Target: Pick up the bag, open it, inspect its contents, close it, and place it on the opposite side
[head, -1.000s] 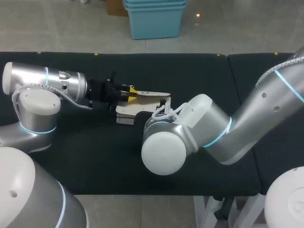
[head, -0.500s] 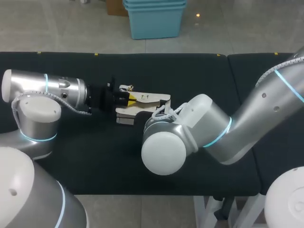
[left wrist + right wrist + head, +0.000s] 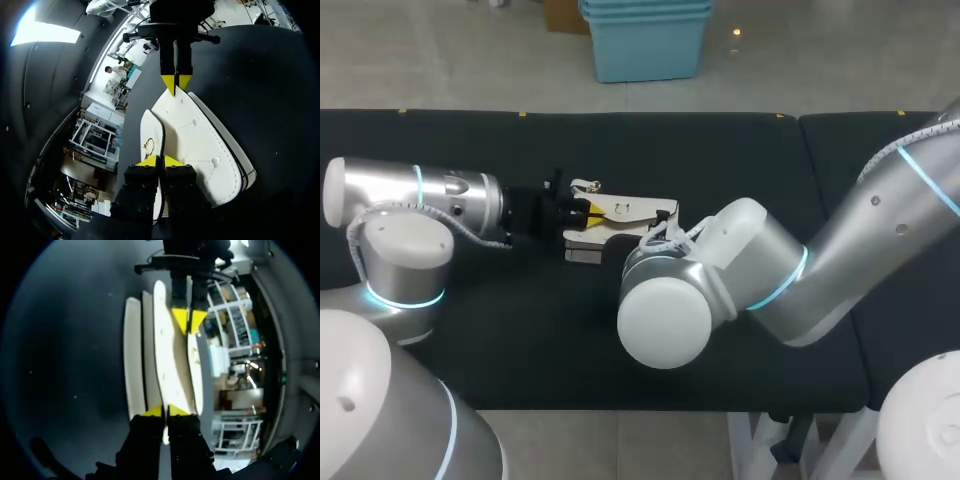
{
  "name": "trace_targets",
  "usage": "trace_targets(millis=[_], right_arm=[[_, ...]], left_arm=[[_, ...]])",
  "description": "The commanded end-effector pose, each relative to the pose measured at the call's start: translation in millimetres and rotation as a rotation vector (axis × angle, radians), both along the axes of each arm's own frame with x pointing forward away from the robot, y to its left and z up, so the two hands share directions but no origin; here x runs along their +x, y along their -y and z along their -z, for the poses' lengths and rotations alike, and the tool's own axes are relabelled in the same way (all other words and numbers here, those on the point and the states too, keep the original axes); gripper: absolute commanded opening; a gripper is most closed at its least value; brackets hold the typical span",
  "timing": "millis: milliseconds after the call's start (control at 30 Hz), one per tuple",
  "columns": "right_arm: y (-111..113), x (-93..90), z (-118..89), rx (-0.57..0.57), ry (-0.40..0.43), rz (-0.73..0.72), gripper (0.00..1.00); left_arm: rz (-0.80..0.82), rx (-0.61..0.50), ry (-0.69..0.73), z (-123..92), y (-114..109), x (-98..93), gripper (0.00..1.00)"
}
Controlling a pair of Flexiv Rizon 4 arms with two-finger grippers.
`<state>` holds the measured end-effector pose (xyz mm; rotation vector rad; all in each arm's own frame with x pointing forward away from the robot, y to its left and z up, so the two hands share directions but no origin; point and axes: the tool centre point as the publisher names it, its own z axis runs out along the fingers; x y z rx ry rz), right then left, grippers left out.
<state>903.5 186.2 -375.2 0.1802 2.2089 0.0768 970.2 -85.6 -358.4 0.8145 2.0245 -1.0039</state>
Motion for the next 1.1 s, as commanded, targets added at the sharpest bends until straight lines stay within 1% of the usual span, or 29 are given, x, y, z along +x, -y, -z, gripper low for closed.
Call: trace_targets(millis=[33, 300, 467, 567, 667, 867, 1000, 1100], right_arm=[[-1, -0.7, 4, -0.001, 0.004, 0.004, 0.00], [-1, -0.7, 4, -0.001, 0.004, 0.004, 0.00], [-1, -0.7, 4, -0.001, 0.004, 0.004, 0.00], [-1, -0.7, 4, -0.001, 0.004, 0.004, 0.00], [-1, -0.7, 4, -0.001, 0.004, 0.004, 0.00], [-1, -0.7, 4, -0.001, 0.004, 0.004, 0.00], [-1, -0.7, 4, -0.001, 0.004, 0.004, 0.00], [-1, -0.7, 4, -0.001, 0.004, 0.004, 0.00]], left_arm=[[-0.003, 0.012, 0.003, 8, 6, 4.2, 0.00], [0.022, 0.012, 0.003, 8, 16, 3.8, 0.00], [0.016, 0.015, 0.000, 7, 9, 4.9, 0.00], [-0.004, 0.003, -0.043, 7, 5, 7.5, 0.00], [0.000, -0.020, -0.082, 5, 10, 4.3, 0.00], [0.018, -0.014, -0.090, 3, 23, -2.6, 0.00], [0.012, -0.017, -0.107, 5, 24, -3.1, 0.00], [0.001, -0.009, -0.094, 9, 22, -1.2, 0.00]])
